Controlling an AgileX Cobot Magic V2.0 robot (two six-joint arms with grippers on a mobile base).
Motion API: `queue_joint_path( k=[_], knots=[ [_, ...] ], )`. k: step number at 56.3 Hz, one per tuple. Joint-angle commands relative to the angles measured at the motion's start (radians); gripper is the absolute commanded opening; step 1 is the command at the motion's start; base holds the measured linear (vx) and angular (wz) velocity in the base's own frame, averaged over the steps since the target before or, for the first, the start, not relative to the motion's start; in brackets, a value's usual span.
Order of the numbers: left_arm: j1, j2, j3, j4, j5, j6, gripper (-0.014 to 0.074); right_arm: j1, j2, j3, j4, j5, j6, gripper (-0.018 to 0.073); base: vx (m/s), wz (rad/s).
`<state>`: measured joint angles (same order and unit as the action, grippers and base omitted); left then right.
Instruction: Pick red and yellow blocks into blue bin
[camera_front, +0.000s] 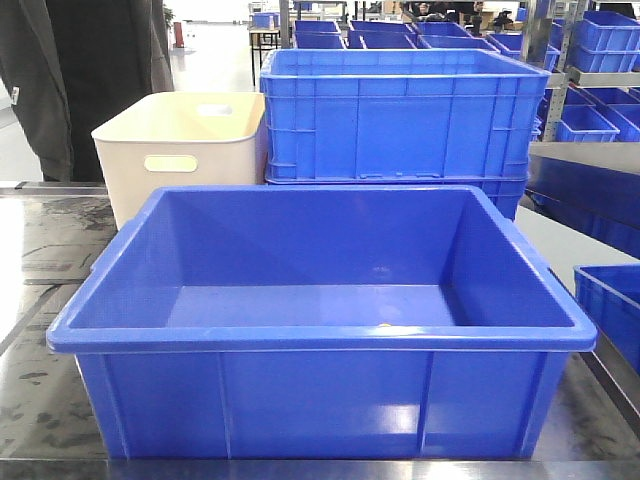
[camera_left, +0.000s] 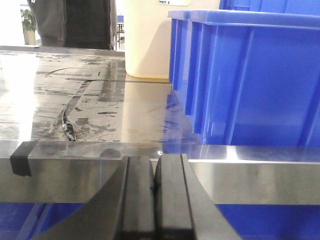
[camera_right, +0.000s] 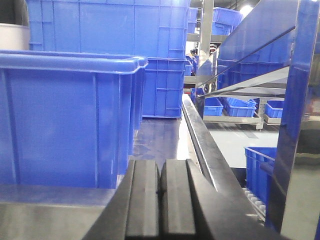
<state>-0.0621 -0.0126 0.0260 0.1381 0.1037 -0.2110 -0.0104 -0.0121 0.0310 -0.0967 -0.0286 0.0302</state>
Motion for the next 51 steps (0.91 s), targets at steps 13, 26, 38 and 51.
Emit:
queue_joint_path(
  k=[13, 26, 38, 51],
  knots=[
    [0.004, -0.015, -0.015, -0.003, -0.087, -0.006, 0.0000, 0.001, -0.011, 0.007, 0.003, -0.081, -0.012, -0.0011, 0.00, 0.00],
    [0.004, -0.015, -0.015, -0.003, -0.087, -0.006, 0.0000, 0.001, -0.009, 0.007, 0.003, -0.081, -0.008, -0.0011, 0.00, 0.00],
    [0.004, -0.015, -0.015, -0.003, -0.087, -0.006, 0.0000, 0.001, -0.009, 0.007, 0.003, -0.081, -0.006, -0.0011, 0.00, 0.00],
    [0.004, -0.015, -0.015, -0.003, -0.087, -0.006, 0.0000, 0.001, -0.009, 0.007, 0.003, -0.081, -0.006, -0.0011, 0.00, 0.00]
  ],
)
